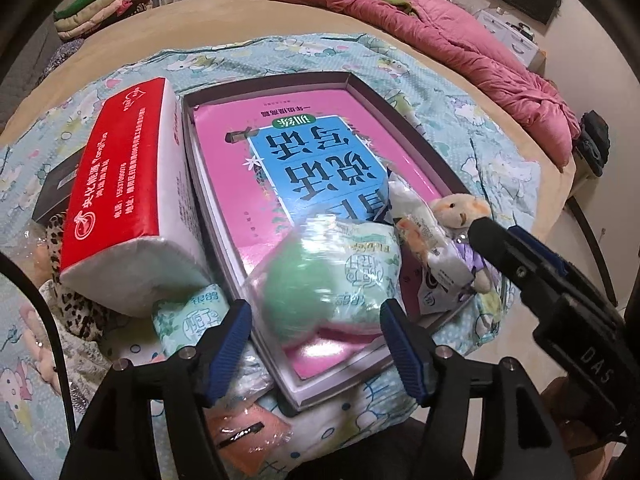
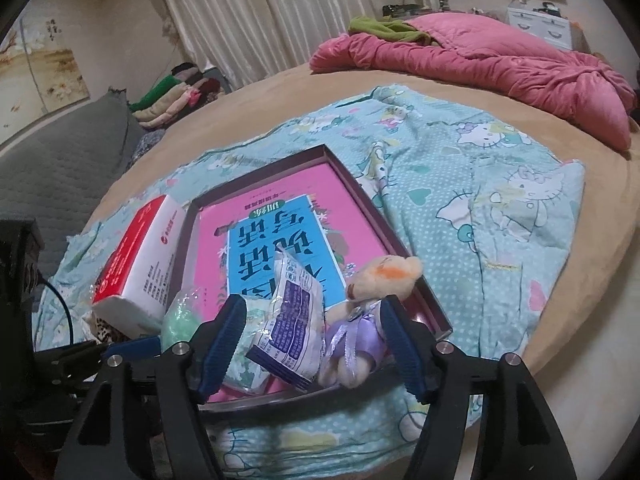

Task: Organize soft objects
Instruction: 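Lower the green ball and packet onto the pink box and open both grippers, then move both tools back over the remaining pile of soft items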

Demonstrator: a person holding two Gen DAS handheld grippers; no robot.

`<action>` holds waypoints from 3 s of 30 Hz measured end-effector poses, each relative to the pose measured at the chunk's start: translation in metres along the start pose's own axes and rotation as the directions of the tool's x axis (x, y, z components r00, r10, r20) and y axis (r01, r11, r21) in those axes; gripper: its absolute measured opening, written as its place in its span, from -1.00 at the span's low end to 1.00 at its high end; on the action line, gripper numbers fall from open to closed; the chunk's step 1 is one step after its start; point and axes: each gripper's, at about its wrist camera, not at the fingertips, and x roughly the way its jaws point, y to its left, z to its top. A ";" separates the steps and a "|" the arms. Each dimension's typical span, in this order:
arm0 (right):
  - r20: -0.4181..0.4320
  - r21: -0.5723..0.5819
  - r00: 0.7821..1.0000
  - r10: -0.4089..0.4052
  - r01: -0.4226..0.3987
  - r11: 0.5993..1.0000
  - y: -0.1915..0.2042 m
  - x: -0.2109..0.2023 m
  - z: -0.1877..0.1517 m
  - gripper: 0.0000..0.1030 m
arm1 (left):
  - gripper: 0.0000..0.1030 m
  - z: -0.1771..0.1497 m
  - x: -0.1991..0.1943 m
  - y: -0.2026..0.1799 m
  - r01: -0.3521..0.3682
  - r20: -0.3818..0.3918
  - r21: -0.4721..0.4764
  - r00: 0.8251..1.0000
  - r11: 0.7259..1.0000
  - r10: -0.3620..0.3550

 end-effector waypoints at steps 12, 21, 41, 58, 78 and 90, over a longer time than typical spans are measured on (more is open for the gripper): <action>-0.008 -0.004 0.999 -0.052 0.052 0.999 0.007 -0.010 0.001 0.46 | 0.41 -0.003 -0.023 0.004 0.002 0.032 -0.007 0.999 1.000 -0.002; 0.014 -0.020 0.998 -0.066 0.066 0.998 0.020 -0.029 0.005 0.52 | 0.47 -0.009 -0.049 0.007 -0.029 0.065 0.007 0.997 1.000 0.029; 0.104 -0.133 0.994 -0.045 0.059 0.989 0.075 -0.074 0.018 0.59 | 0.48 -0.021 -0.114 0.045 -0.087 0.146 -0.055 0.985 0.995 0.094; 0.132 -0.230 0.991 0.007 0.024 0.973 0.122 -0.098 0.019 0.68 | 0.50 -0.035 -0.150 0.077 -0.118 0.188 -0.107 0.973 0.987 0.137; 0.091 -0.311 0.986 0.141 -0.106 0.944 0.191 -0.102 0.004 0.69 | 0.50 -0.051 -0.196 0.183 -0.221 0.195 -0.319 0.936 0.922 0.292; -0.034 -0.382 0.984 0.175 -0.174 0.907 0.233 -0.058 -0.044 0.69 | 0.50 -0.076 -0.165 0.225 -0.199 0.133 -0.401 0.953 0.894 0.272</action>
